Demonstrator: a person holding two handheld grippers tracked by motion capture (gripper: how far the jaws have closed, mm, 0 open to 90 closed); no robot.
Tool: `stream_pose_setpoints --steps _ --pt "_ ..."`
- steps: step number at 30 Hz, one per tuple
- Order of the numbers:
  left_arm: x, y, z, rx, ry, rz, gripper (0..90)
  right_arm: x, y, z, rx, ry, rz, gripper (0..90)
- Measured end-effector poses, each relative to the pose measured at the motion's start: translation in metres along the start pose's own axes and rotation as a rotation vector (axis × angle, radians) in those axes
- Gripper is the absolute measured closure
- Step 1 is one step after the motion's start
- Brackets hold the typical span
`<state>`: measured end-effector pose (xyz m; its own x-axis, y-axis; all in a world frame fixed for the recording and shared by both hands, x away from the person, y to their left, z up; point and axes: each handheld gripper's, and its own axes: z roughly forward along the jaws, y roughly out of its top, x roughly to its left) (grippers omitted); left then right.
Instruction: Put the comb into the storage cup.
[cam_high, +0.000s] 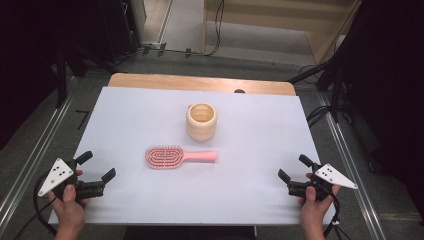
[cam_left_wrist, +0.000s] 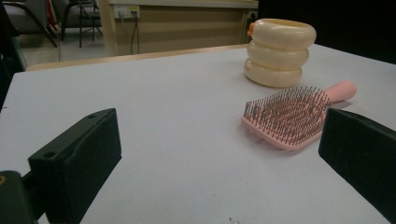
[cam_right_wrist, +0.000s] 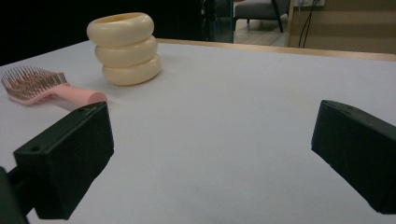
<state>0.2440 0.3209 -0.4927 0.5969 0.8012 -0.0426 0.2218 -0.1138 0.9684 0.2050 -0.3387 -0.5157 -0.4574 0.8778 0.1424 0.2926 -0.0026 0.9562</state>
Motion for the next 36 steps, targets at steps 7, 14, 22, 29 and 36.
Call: stream_pose_setpoints --steps 7,14,22,29,36 --pt "0.000 0.000 0.001 0.007 0.003 0.006 0.0 0.002 0.001 0.002 0.005 0.019 -0.015 0.0" --pt "-0.001 -0.001 0.000 0.008 0.010 0.006 0.0 0.004 0.004 0.004 0.013 0.006 -0.045 0.0" --pt "-0.001 -0.001 0.000 0.012 0.014 0.007 0.0 0.009 0.019 0.009 0.030 0.069 -0.116 0.0" --pt "-0.001 -0.001 0.001 0.013 0.014 0.005 0.0 0.013 0.031 0.008 0.113 0.128 -0.125 0.0" --pt "-0.001 -0.001 0.000 0.014 0.011 0.013 0.0 0.020 0.046 0.018 0.171 0.246 -0.146 0.0"
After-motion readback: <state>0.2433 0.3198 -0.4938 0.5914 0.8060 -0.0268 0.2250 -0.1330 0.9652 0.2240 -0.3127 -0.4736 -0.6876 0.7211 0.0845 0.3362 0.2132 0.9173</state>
